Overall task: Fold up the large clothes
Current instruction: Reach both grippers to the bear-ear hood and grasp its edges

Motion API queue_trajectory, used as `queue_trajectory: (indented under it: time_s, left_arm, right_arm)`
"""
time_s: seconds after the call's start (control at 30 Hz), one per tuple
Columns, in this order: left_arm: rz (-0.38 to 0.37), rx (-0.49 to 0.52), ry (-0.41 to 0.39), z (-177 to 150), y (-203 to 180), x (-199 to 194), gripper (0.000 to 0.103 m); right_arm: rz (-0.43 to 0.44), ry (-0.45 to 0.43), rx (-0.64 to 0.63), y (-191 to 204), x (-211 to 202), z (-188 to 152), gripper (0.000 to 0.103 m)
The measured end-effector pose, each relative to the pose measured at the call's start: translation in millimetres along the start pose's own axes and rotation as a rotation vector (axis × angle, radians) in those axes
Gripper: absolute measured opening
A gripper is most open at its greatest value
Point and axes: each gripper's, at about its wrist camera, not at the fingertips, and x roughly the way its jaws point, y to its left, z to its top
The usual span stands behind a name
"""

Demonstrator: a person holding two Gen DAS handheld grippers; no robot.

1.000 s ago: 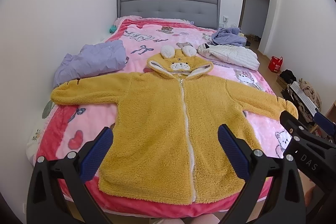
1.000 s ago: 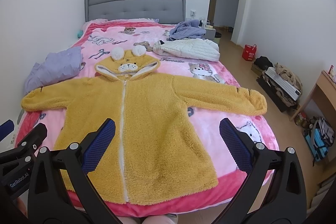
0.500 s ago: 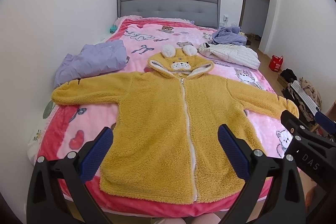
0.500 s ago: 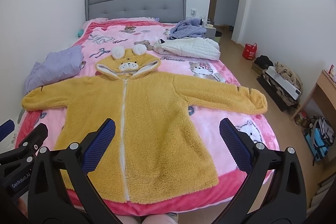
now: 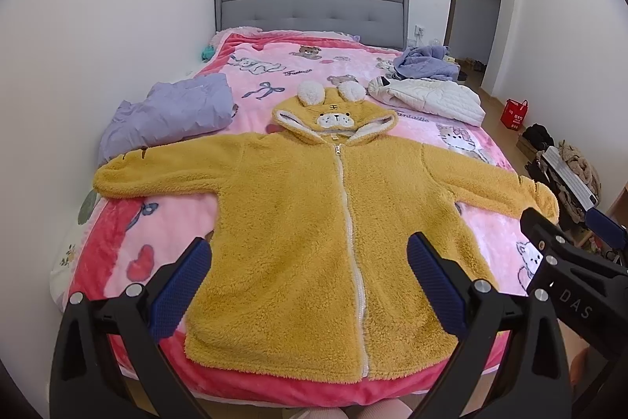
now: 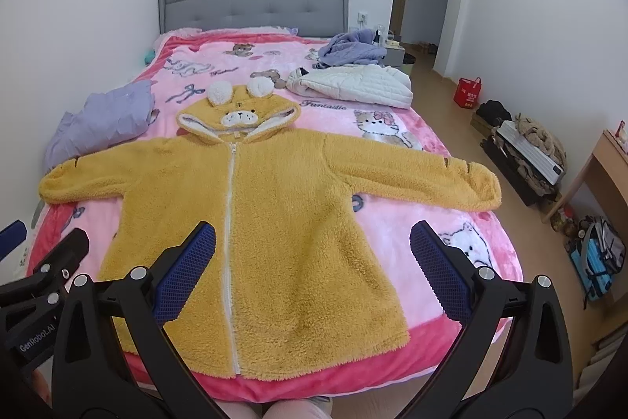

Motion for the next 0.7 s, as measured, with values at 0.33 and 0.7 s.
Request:
queue_trajectory:
  time_s: [0.33, 0.7]
  left_arm:
    - [-0.01, -0.038, 0.057, 34, 7, 60, 0.098]
    - [-0.009, -0.027, 0.111, 146, 15, 37, 0.098]
  right_arm:
    - [-0.005, 0.12, -0.016, 12, 60, 26, 0.095]
    - [0.051, 0.187, -0.005, 9, 41, 142, 0.095]
